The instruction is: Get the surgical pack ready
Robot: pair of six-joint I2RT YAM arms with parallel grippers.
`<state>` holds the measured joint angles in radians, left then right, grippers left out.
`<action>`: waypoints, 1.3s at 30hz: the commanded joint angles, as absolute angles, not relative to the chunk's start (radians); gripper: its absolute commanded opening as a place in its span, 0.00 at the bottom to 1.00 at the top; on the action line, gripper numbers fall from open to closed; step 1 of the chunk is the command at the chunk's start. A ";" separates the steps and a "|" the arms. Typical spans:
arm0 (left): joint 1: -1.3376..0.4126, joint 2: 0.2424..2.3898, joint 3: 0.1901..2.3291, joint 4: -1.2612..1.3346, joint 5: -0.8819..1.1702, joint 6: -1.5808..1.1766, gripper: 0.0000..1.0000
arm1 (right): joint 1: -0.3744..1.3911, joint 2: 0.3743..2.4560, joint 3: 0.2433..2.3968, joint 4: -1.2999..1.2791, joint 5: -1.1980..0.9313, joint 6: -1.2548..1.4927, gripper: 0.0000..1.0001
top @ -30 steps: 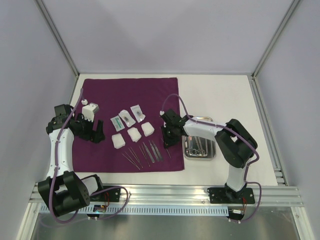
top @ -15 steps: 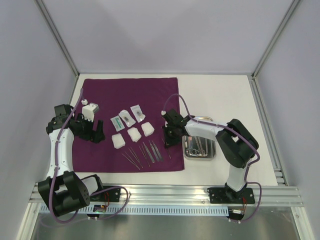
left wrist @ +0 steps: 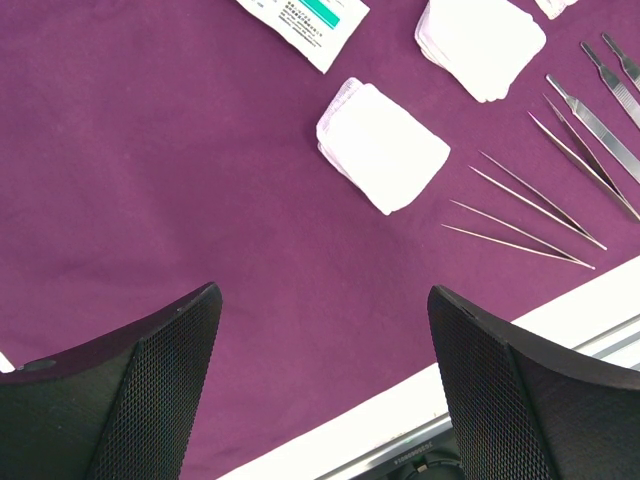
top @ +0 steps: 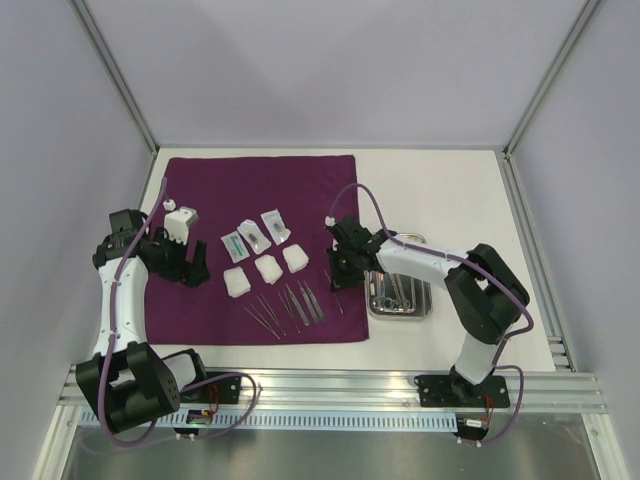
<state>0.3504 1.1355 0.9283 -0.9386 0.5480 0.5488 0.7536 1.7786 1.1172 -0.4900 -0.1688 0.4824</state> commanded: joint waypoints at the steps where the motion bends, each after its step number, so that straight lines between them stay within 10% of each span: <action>1: 0.357 1.126 0.928 -0.927 0.560 0.569 0.93 | 0.753 1.732 1.123 -0.494 -0.149 0.491 0.00; 15: 0.359 1.132 0.937 -0.931 0.560 0.548 0.93 | 0.373 1.358 0.860 -0.522 -0.228 0.480 0.00; 27: 0.356 1.115 0.940 -0.951 0.568 0.557 0.93 | 0.285 1.425 0.727 -0.393 -0.255 0.477 0.01; 33: 0.357 1.112 0.940 -0.954 0.563 0.560 0.93 | 0.287 1.404 0.773 -0.478 -0.177 0.463 0.31; 39: 0.356 1.111 0.948 -0.954 0.558 0.542 0.93 | 0.429 1.344 0.935 -0.653 0.082 0.482 0.41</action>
<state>0.3504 1.1351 0.9283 -0.9497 0.5446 0.5468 0.3374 1.4017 0.8227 -0.5854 -0.0750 0.4751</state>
